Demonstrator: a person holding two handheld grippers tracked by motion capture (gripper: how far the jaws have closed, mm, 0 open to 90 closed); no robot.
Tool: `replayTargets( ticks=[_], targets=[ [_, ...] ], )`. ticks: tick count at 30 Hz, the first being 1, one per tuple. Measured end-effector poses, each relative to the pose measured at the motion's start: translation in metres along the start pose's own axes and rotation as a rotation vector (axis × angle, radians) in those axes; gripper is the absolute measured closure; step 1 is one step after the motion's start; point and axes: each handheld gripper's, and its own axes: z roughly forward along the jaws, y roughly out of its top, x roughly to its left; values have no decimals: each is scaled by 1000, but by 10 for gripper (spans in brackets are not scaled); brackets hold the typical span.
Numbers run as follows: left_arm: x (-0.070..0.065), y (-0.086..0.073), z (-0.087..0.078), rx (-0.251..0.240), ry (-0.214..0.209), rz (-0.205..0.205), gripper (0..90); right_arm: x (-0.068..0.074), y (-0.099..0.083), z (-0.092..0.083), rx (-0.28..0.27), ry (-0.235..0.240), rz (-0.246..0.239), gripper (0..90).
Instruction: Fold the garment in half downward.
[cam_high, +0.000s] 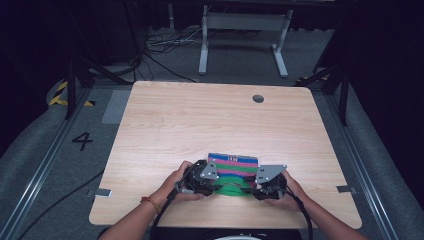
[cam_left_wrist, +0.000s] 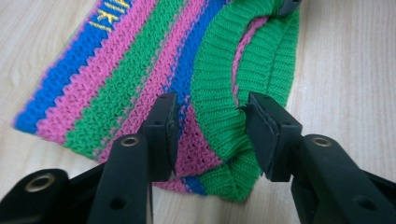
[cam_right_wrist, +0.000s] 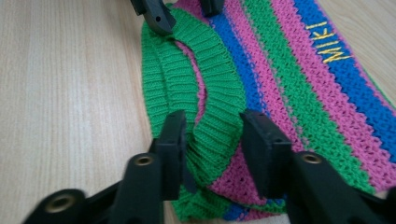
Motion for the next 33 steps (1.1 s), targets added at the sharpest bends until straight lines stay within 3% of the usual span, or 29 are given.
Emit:
replayTargets(
  ticks=[3,5,10,13,20,24,26,27,30,33],
  targets=[
    [0,-2,0,-9,-3,-1,665,0,0,-1,0,-9,0,709],
    [-4,-1,-1,-6,20,37,766,3,0,-3,10,-37,-32,763],
    [-9,2,-6,-26,25,65,847,2,0,-7,3,-34,-45,768],
    [-12,4,-8,-30,18,83,861,1,2,-11,-19,-38,-35,759],
    [-12,6,-18,-91,3,78,858,0,5,-23,-55,-28,-24,723],
    [-15,4,-17,-57,-39,99,856,2,3,-24,-42,0,-33,726],
    [-17,2,-11,-9,-59,119,853,5,2,-23,-20,33,-48,728],
    [-19,0,-6,28,-48,130,843,7,1,-22,4,40,-60,721],
    [-18,-1,-5,25,-45,125,811,10,-3,-15,64,29,-71,665],
    [-17,-2,-5,19,-49,117,800,6,-7,-12,47,43,-40,659]
  ],
)
